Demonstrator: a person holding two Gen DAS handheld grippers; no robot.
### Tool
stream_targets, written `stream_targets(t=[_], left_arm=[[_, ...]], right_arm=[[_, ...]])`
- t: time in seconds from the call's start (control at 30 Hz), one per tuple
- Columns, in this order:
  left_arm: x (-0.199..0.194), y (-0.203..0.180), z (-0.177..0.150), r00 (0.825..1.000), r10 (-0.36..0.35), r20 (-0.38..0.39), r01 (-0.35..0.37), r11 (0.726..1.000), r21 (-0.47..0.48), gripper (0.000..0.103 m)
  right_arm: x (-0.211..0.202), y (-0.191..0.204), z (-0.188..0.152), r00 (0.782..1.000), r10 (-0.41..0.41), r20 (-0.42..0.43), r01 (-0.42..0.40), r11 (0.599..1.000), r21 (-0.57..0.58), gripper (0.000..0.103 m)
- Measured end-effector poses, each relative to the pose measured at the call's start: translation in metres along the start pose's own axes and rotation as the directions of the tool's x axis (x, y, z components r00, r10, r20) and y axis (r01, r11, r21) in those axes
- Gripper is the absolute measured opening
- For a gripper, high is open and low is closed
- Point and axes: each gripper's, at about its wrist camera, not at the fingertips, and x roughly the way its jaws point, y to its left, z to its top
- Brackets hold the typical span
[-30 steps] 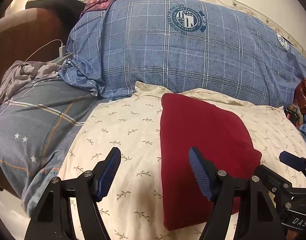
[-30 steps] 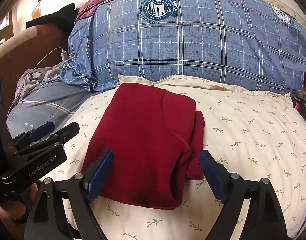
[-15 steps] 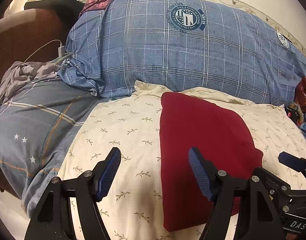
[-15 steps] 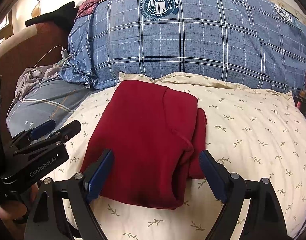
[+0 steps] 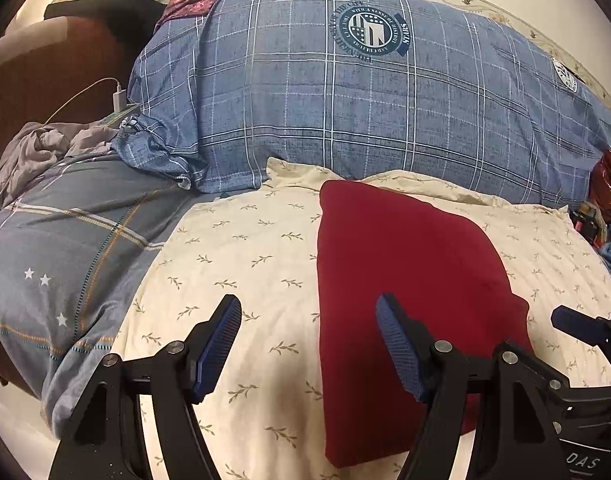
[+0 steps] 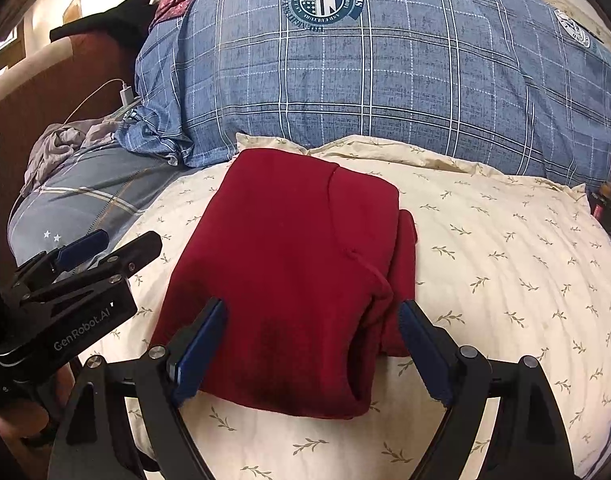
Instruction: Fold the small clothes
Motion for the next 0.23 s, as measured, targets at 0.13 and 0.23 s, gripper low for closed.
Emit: stream_targets(t=[0.13,0.23], left_arm=[[0.003,0.001,0.0,1.0,-0.026,0.003,0.026,1.0,-0.001,0.07],[0.012,0.011,0.004,0.998,-0.064,-0.028,0.064,0.998,-0.024,0.07]], right_arm=[[0.003,-0.004,0.0,1.0,-0.001,-0.006,0.001,1.0,0.006,0.088],[0.003,-0.013,0.004,1.0,-0.005,-0.01,0.006,1.0,0.018,0.088]])
